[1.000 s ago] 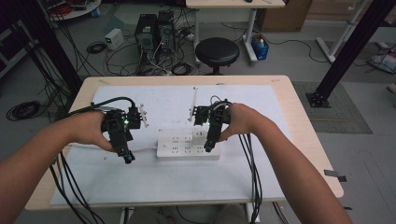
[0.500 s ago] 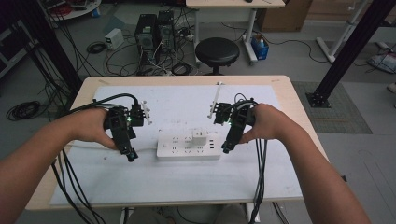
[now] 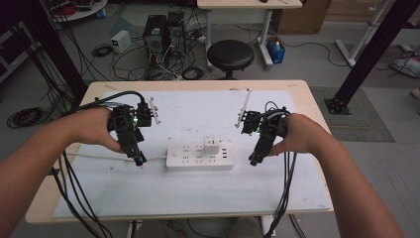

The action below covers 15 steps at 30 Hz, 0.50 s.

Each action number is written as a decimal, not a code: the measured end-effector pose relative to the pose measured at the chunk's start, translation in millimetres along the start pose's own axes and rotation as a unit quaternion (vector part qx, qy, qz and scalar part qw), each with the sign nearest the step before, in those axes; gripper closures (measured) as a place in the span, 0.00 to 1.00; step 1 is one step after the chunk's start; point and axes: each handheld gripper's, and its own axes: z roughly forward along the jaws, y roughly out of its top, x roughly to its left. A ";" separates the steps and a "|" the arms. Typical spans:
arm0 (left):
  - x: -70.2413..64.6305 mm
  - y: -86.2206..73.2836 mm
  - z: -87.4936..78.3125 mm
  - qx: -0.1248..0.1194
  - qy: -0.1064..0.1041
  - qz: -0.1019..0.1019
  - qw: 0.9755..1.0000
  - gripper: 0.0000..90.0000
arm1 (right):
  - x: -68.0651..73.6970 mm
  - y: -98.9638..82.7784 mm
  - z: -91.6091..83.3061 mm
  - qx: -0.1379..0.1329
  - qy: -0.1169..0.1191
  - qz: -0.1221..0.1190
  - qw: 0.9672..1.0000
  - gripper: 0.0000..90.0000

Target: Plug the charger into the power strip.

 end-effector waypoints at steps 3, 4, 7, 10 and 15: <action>1.4 -0.1 2.1 0.003 0.001 0.002 1.000 0.24 | 0.1 1.3 1.2 0.001 0.000 0.001 1.000 0.14; 1.5 0.1 2.4 0.004 0.001 0.002 1.000 0.24 | -0.3 1.8 2.1 0.002 0.001 -0.003 1.000 0.14; 1.1 0.7 3.7 0.005 0.002 0.002 1.000 0.24 | 0.2 2.5 4.5 0.007 0.002 0.001 1.000 0.14; 0.2 1.4 3.2 0.004 0.003 0.005 1.000 0.24 | -0.1 2.4 6.0 0.009 0.002 0.004 1.000 0.14; -0.5 1.2 3.1 0.004 0.004 0.004 1.000 0.24 | 1.6 2.3 5.1 0.007 0.002 0.002 1.000 0.14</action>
